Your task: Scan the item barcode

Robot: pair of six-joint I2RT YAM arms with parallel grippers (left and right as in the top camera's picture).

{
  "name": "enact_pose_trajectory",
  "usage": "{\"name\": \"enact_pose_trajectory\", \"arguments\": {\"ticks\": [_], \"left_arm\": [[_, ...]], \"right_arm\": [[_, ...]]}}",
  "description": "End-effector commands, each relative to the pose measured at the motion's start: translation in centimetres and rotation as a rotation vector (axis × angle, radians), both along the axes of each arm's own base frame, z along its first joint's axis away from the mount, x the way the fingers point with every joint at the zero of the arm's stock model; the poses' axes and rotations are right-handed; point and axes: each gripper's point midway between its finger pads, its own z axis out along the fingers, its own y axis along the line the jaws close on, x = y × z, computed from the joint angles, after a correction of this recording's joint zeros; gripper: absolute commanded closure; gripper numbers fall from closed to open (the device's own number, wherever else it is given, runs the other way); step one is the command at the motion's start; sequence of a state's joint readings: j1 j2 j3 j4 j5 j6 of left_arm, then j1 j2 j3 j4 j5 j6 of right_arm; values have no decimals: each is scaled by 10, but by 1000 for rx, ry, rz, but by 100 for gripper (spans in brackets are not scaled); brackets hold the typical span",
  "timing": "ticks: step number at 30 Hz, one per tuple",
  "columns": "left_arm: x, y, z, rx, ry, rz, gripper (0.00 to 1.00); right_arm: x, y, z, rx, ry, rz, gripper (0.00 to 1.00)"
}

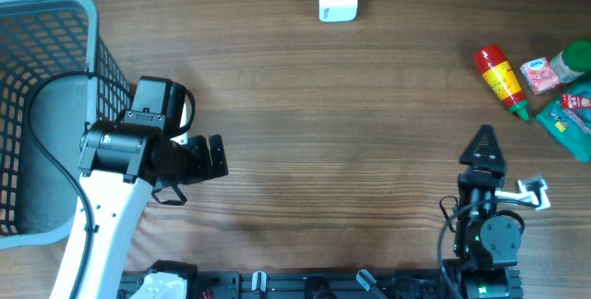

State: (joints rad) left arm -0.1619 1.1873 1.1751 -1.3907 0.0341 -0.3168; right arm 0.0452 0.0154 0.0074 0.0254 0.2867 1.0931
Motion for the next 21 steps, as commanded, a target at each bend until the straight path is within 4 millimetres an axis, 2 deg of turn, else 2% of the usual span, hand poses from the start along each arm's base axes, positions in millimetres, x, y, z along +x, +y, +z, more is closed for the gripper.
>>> {"name": "enact_pose_trajectory", "arguments": {"ticks": [1,3,6,21], "left_arm": [[-1,1,0,8,-1,6,0],[-1,1,0,8,-1,6,0],[-1,1,0,8,-1,6,0],[-1,1,0,8,-1,6,0]], "right_arm": [[3,17,1,-558,100,84,0],[4,29,0,-773,120,146,0],[4,39,-2,-957,126,197,0],[4,38,-1,-959,127,192,0]]}}
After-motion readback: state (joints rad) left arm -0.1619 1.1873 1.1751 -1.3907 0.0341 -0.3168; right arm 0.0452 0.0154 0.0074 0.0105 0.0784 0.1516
